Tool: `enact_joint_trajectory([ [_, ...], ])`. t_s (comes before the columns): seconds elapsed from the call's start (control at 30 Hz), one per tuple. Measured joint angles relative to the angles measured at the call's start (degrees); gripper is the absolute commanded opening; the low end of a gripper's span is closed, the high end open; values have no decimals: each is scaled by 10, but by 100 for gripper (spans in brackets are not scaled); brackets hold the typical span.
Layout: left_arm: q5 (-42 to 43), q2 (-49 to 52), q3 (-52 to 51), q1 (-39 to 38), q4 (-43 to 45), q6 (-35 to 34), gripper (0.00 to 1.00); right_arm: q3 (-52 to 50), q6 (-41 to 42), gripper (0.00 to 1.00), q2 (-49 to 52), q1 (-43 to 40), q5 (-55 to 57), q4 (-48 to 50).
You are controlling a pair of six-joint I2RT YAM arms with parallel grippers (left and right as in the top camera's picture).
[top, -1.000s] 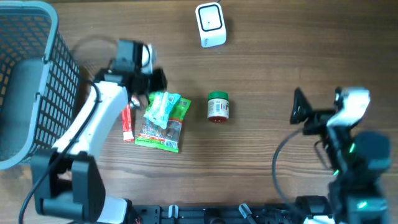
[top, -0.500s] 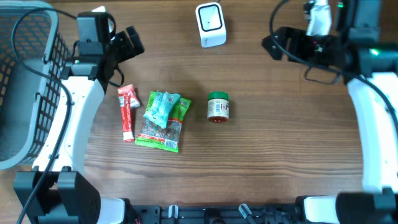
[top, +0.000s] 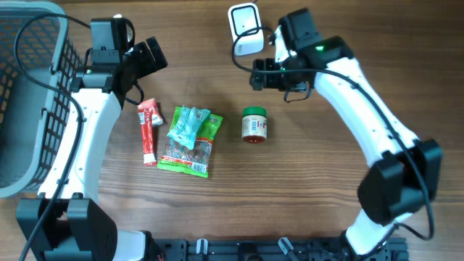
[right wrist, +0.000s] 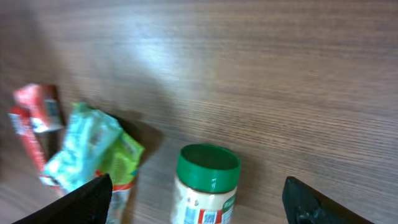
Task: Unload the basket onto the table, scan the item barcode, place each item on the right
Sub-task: 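Reach the right gripper down and grasp the green-lidded jar by its lid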
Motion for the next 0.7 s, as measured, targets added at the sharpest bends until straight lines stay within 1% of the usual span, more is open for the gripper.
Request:
enact_joint_trajectory([
  [0.2, 0, 0, 0, 0, 0, 0, 100, 0, -3, 89, 91, 42, 15, 1],
  [0.23, 0, 0, 0, 0, 0, 0, 100, 0, -2, 87, 105, 44, 16, -4],
  [0.3, 0, 0, 0, 0, 0, 0, 100, 0, 0, 86, 111, 44, 16, -9],
  [0.33, 0, 0, 0, 0, 0, 0, 100, 0, 2, 83, 113, 44, 17, -13],
  [0.57, 0, 0, 0, 0, 0, 0, 100, -8, 8, 82, 114, 49, 18, -12],
  [0.7, 0, 0, 0, 0, 0, 0, 100, -9, 9, 79, 116, 63, 20, -10],
])
